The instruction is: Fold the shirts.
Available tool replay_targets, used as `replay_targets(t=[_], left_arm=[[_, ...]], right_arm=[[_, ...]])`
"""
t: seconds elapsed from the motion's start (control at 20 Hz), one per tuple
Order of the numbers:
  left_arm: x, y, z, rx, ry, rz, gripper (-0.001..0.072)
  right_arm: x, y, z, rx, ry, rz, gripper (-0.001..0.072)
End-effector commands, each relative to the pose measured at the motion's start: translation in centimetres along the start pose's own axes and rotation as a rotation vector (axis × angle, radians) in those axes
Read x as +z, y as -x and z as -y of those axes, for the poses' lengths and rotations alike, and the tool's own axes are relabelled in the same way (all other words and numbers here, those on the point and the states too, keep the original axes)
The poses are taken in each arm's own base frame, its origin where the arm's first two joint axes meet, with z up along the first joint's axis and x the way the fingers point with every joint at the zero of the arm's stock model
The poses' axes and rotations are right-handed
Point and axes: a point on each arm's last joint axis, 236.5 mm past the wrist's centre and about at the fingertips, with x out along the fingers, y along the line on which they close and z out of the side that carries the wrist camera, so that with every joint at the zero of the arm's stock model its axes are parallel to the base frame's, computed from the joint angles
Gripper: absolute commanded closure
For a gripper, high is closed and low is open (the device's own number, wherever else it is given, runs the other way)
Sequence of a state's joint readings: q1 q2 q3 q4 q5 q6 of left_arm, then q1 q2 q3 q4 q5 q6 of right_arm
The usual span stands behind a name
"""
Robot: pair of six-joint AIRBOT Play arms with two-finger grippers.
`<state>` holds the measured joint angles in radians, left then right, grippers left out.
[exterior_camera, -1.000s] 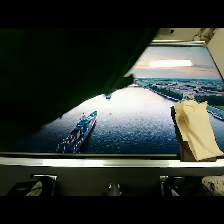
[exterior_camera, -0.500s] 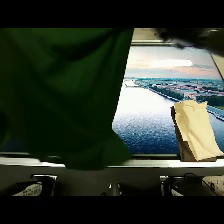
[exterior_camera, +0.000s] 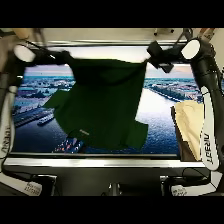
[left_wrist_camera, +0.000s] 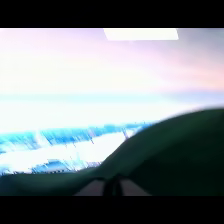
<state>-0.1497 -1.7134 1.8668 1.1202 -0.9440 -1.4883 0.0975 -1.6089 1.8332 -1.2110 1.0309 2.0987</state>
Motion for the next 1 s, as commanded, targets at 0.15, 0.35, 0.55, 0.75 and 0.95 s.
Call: replay_targets(t=[0.15,0.35,0.55,0.75,0.95], left_arm=[[-16.5,-2.3,2.4,-0.008,0.090,-0.639,0.0069],[-22.5,3.0,0.7,0.090,0.101,-0.756,0.0125],[-32.9,6.5,5.2,-0.011,0.347,-0.716,0.0110],[-39.7,8.4,7.3,-0.017,0.471,-0.701,0.0111],[-41.1,5.9,8.3,0.006,0.481,-0.650,0.0112]], right_arm=[[-2.2,0.0,8.9,-0.198,0.036,-0.221,0.0691],[-4.0,1.1,10.8,-0.262,0.155,-0.322,0.0691],[-4.5,1.3,11.0,-0.260,0.203,-0.353,0.0690],[-4.8,1.4,11.1,-0.258,0.246,-0.373,0.0690],[-4.9,1.5,11.2,-0.259,0.248,-0.379,0.0690]])
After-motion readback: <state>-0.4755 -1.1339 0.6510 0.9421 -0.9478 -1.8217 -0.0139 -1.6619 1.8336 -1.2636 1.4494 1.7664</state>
